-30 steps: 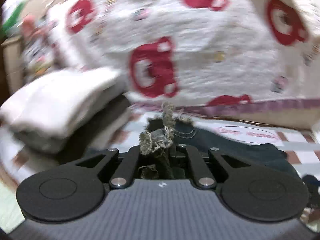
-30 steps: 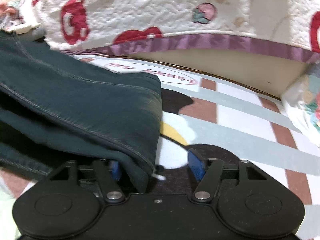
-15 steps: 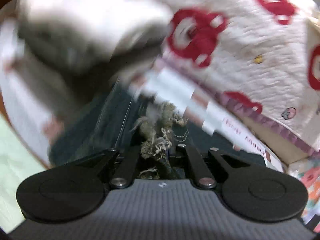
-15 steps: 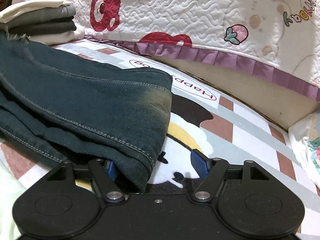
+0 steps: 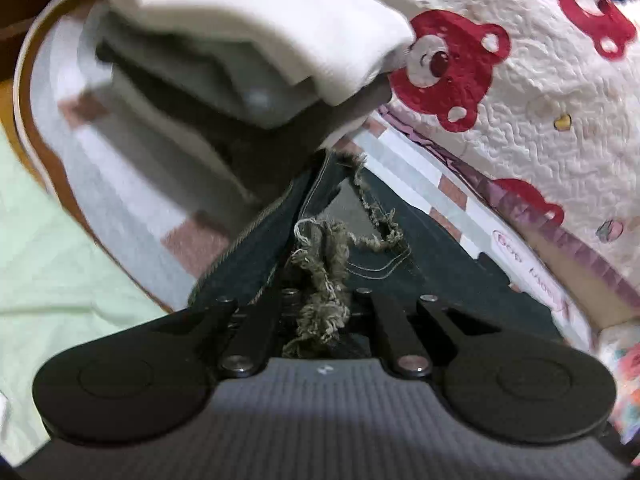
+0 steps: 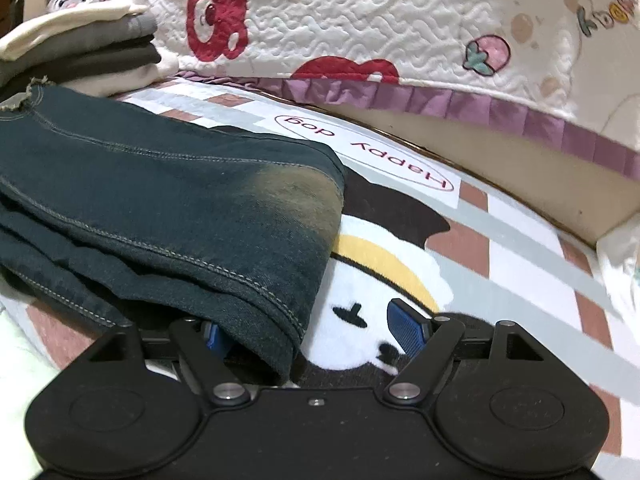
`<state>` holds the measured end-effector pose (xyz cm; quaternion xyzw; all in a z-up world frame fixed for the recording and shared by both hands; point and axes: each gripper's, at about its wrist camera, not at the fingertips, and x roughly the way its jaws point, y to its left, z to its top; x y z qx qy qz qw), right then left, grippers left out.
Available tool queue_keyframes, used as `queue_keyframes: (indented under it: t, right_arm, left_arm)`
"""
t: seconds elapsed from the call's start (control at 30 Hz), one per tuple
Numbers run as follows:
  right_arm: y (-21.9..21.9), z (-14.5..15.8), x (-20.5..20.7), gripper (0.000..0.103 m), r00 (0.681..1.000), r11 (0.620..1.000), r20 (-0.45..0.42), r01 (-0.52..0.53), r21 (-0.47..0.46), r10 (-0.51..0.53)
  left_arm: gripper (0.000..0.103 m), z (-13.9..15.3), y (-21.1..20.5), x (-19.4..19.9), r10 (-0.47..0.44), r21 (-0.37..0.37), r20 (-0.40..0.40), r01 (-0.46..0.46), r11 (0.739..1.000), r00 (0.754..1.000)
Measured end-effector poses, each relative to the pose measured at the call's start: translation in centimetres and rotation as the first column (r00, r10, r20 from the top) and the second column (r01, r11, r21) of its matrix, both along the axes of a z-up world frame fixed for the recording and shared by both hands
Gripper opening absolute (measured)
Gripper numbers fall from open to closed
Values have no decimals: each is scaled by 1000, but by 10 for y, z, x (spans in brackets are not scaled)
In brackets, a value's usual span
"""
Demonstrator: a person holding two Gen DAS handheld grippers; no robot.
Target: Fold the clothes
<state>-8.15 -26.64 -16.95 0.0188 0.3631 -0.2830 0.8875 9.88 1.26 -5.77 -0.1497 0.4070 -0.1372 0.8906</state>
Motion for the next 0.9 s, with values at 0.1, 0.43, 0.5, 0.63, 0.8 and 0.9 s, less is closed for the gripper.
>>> queue_keyframes:
  t: [0.1,0.43,0.5,0.63,0.8,0.9]
  right_arm:
    - [-1,-1,-2,82,1000,1000,6,9,14,-9]
    - [-1,-3,-6,82,1000,999,11,19,26,-19]
    - [-1,-3,-5,83,1000,999,9,20,27,-21]
    - [-3,-3,-6,83,1000,999,12,24,33,-25]
    - [-4,-4,-5,83,999,999,10,30,38,-30]
    - [-3,-3,-4,83,999,998,9,39,39,-40]
  left_arm:
    - [4,11,-16,-9,-44,99,95,35,994,994]
    - [7,7,-16,-10,-38,291,25,30,956,999]
    - [9,4,-18,-8,-33,307,13,28,951,999]
    - [13,20,-24,-10,-43,301,111,8,953,993]
    - [32,38,-49,2,-149,252,200,97,963,968]
    - [41,25,-80,38,-285,215,130,254,943,950]
